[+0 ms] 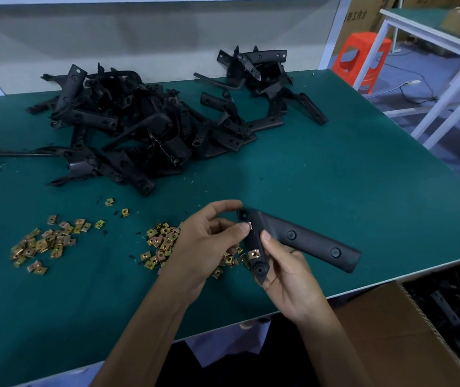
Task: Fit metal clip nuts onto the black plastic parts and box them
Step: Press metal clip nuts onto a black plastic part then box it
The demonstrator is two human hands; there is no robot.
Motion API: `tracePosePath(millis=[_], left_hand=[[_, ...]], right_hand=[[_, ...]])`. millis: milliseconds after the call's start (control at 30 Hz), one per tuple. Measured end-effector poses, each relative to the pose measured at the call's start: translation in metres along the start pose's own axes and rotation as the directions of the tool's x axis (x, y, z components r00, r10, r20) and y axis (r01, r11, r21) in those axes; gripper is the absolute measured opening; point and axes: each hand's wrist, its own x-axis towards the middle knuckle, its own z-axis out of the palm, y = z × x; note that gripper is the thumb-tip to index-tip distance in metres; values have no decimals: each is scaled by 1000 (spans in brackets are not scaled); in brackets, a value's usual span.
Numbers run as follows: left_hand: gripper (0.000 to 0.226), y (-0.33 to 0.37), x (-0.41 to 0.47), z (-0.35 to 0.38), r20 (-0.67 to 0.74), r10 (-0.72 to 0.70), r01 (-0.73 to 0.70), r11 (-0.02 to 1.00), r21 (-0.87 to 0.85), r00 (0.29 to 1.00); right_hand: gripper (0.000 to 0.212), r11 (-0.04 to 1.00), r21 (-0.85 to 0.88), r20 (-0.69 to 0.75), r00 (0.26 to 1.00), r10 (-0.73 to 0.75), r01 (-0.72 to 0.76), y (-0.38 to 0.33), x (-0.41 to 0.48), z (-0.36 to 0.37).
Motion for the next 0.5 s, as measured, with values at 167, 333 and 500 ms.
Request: tracePosePath(millis=[167, 333, 500], left_hand=[[25, -1, -2, -1, -8, 5, -5, 999, 34, 1000], [39, -8, -10, 8, 33, -12, 8, 992, 126, 999], [23, -25, -5, 15, 93, 16, -35, 978, 207, 996]], right_hand=[[36, 1000, -6, -40, 999, -1, 0, -2, -11, 11], [55, 990, 143, -29, 1000, 5, -1, -2, -36, -1], [44, 846, 455, -313, 939, -142, 280, -60, -95, -91]])
